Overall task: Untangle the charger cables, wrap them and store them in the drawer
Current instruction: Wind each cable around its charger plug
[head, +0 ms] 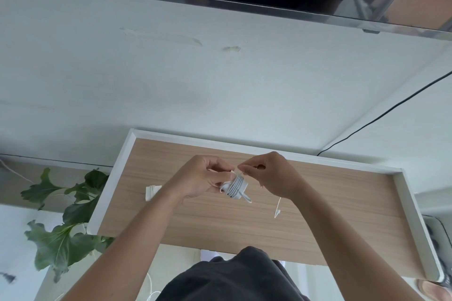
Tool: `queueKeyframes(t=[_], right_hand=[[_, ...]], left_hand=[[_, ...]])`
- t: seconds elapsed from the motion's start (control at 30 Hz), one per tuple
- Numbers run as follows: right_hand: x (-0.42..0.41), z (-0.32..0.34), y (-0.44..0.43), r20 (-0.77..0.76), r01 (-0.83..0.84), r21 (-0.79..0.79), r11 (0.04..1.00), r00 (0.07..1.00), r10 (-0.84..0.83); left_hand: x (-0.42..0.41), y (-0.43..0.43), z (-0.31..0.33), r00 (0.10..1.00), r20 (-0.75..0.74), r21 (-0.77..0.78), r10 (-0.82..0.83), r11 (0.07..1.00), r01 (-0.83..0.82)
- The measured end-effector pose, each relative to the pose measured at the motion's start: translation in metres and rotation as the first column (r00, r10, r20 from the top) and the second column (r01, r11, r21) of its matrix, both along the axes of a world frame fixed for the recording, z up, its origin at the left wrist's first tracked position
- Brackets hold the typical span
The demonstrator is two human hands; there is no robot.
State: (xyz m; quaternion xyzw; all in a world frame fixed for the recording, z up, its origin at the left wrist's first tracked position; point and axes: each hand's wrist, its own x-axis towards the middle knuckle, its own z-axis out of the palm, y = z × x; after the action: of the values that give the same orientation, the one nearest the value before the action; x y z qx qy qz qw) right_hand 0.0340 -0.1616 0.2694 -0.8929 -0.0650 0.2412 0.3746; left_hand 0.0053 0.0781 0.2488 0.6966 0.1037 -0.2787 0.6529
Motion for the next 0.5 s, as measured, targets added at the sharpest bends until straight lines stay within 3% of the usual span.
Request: queueKeyframes(t=[0.1,0.27,0.5], right_hand=[[-0.001,-0.001,0.009,0.002,0.052,-0.082,0.995,0.999,-0.052],[-0.007,0.010,0.018,-0.096,0.167,0.015,0.986,0.982,-0.165],[-0.032,0.010,0.030,-0.125,0.178,0.218,0.960,0.980,-0.154]], left_hand=[[-0.004,-0.009,-0.009,0.994,0.095,0.119,0.055,0.991,-0.067],[-0.010,-0.014,-0.026,0.967,0.181,0.211,0.181,0.953,-0.218],[-0.003,-0.011,-0.028,0.870,0.025,-0.012,0.493,0.870,-0.492]])
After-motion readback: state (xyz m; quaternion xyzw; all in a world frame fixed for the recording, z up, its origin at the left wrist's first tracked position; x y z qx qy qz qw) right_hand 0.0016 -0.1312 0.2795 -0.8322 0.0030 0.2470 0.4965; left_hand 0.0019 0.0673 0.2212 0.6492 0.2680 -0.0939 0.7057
